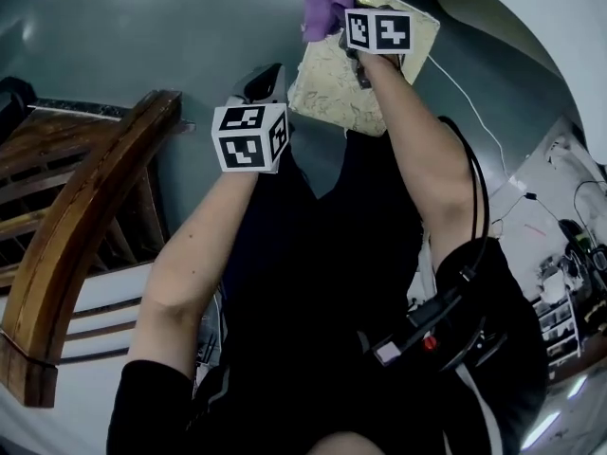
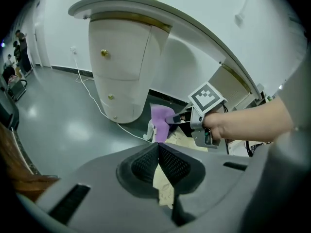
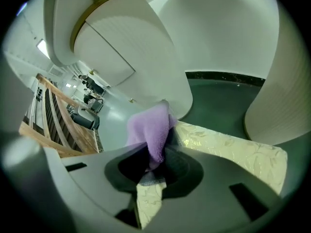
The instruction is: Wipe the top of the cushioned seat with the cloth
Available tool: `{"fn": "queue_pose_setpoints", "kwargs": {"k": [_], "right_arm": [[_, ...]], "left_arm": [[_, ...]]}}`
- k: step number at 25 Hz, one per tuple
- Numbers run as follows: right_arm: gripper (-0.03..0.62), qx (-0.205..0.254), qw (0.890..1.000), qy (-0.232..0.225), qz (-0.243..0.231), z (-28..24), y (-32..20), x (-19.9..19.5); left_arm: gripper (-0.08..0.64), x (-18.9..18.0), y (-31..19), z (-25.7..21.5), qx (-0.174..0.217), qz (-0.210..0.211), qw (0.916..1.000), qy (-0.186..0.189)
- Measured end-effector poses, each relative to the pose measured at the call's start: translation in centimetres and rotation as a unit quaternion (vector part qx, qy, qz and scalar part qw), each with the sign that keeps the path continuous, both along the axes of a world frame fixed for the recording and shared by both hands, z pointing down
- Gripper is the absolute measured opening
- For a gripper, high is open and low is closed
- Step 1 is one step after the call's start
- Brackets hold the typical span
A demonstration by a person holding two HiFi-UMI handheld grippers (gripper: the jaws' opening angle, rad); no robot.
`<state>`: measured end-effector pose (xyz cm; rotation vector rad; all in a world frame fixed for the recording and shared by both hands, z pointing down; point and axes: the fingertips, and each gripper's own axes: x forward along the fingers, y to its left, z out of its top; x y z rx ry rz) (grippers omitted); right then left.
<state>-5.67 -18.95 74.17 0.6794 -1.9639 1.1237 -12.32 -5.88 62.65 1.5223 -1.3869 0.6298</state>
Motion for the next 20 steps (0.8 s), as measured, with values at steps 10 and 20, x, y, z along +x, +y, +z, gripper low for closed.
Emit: {"fn": "queue_pose_setpoints", "kwargs": {"k": [10,20], "right_arm": [[0.075,-0.020,0.999,-0.027,0.032,-0.2,-0.1,3.5],[0.075,-0.032,0.996,-0.009,0.080,0.4,-0.9,12.1]], "left_arm": [[0.003,5.7,-3.9,-0.9,0.035,0.080,0.9961,-0.016],[0.003,8.4,-4.2,0.6,0.004,0.083,0.9961,-0.027]]}}
